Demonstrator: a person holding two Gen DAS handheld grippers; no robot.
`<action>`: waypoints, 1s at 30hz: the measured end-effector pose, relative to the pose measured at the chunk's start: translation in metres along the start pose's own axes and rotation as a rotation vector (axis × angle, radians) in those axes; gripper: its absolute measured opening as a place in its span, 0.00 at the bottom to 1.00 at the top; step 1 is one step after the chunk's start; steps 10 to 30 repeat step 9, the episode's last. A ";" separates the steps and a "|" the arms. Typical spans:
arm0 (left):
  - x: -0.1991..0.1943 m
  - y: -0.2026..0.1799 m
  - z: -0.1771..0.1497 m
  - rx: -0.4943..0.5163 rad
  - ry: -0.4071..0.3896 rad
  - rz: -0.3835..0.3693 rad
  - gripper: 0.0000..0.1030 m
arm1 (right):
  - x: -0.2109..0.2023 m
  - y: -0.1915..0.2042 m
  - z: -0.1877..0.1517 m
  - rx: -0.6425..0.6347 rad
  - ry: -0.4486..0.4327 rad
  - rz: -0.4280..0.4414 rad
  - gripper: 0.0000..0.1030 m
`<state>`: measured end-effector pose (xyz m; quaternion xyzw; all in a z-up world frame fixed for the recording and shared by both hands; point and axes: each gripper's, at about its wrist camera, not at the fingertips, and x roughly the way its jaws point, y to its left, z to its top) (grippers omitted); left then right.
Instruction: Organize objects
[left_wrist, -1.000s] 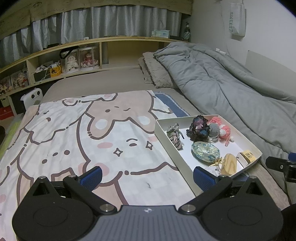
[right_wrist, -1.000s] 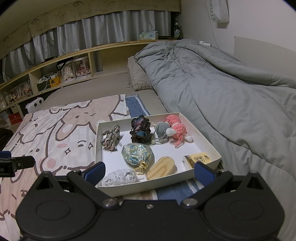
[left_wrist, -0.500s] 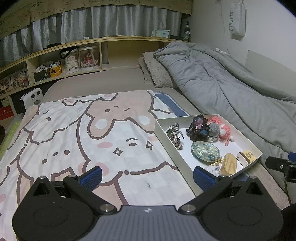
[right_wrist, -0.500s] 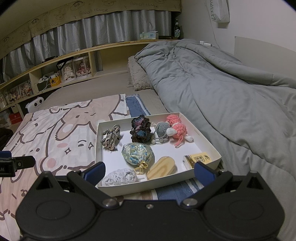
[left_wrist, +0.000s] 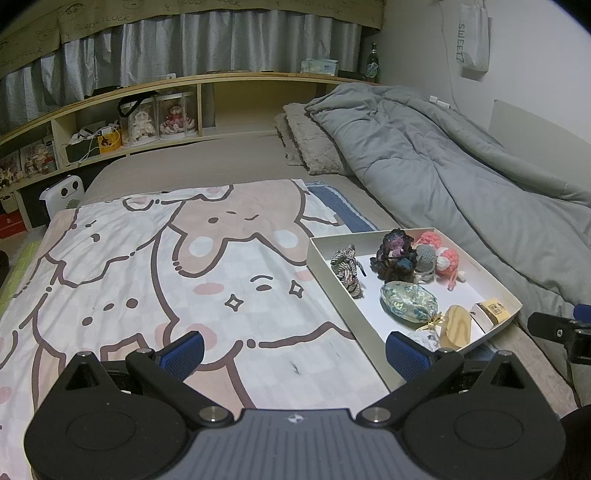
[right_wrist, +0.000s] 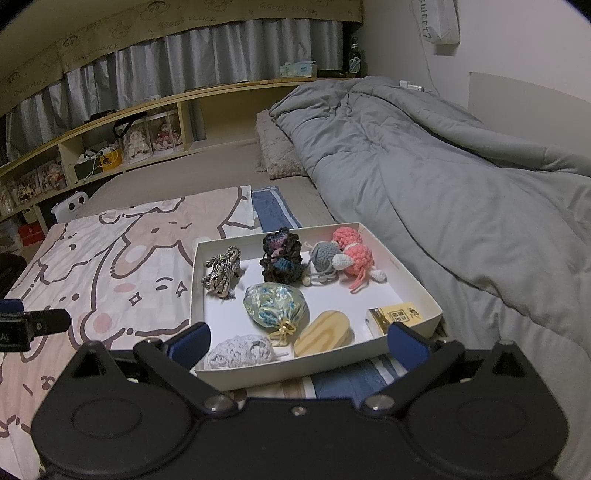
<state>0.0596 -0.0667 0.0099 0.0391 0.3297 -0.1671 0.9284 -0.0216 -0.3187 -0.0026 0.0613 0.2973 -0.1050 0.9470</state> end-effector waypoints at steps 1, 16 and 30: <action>0.000 0.000 0.000 0.000 0.000 0.001 1.00 | 0.000 0.000 0.000 0.001 0.000 0.000 1.00; 0.001 -0.001 -0.001 -0.004 0.003 0.004 1.00 | 0.000 0.000 0.000 0.000 0.000 0.000 1.00; 0.001 -0.001 -0.001 -0.004 0.003 0.004 1.00 | 0.000 0.000 0.000 0.000 0.000 0.000 1.00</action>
